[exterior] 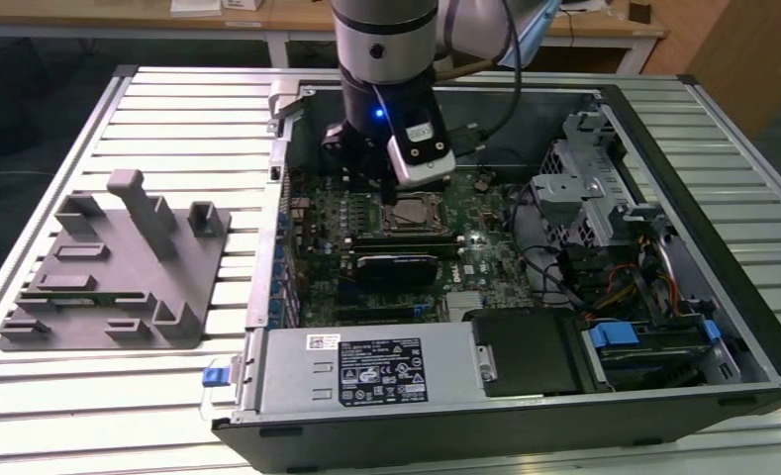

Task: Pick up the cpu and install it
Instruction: 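Install the second cpu locking lever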

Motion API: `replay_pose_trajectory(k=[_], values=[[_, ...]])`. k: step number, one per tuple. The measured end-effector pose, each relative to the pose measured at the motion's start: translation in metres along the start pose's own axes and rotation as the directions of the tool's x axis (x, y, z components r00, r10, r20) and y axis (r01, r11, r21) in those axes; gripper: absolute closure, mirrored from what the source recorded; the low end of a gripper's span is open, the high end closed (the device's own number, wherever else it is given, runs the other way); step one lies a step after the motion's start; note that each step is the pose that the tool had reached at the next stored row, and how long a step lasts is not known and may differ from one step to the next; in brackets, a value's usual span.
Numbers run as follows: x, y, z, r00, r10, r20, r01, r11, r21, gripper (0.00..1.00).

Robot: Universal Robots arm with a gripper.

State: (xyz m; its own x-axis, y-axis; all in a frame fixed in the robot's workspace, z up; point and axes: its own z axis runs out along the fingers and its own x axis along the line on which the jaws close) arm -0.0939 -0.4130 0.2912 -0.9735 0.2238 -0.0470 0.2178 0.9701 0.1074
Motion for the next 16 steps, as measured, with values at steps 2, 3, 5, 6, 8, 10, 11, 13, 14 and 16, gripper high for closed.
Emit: replay_pose_trajectory(k=[2, 3, 5, 6, 8, 10, 11, 13, 14, 16], values=[[-0.0009, 0.0005, 0.0015, 1.0, 0.0, -0.0001, 0.0, 1.0, 0.0, 0.89], [-0.0016, 0.0008, 0.0022, 1.0, 0.0, -0.0001, 0.0, 1.0, -0.0002, 0.89], [-0.0031, 0.0017, 0.0035, 1.0, 0.0, -0.0005, 0.0, 1.0, 0.0, 0.89], [-0.004, 0.0022, 0.0042, 1.0, -0.001, -0.0007, 0.001, 1.0, 0.0, 0.89], [-0.0051, 0.0028, 0.0055, 1.0, -0.003, -0.001, 0.003, 1.0, -0.0003, 0.89], [-0.0058, 0.0034, 0.0068, 1.0, -0.008, -0.0017, 0.008, 1.0, -0.0004, 0.89], [-0.006, 0.0036, 0.0075, 0.9999, -0.011, -0.0021, 0.011, 0.9999, -0.0003, 0.89], [-0.0065, 0.0039, 0.0092, 0.9999, -0.017, -0.0027, 0.017, 0.9999, -0.0005, 0.89], [-0.0068, 0.004, 0.01, 0.9998, -0.02, -0.0031, 0.02, 0.9998, -0.0005, 0.89], [-0.0068, 0.0043, 0.011, 0.9997, -0.026, -0.0037, 0.026, 0.9997, -0.0005, 0.89]])
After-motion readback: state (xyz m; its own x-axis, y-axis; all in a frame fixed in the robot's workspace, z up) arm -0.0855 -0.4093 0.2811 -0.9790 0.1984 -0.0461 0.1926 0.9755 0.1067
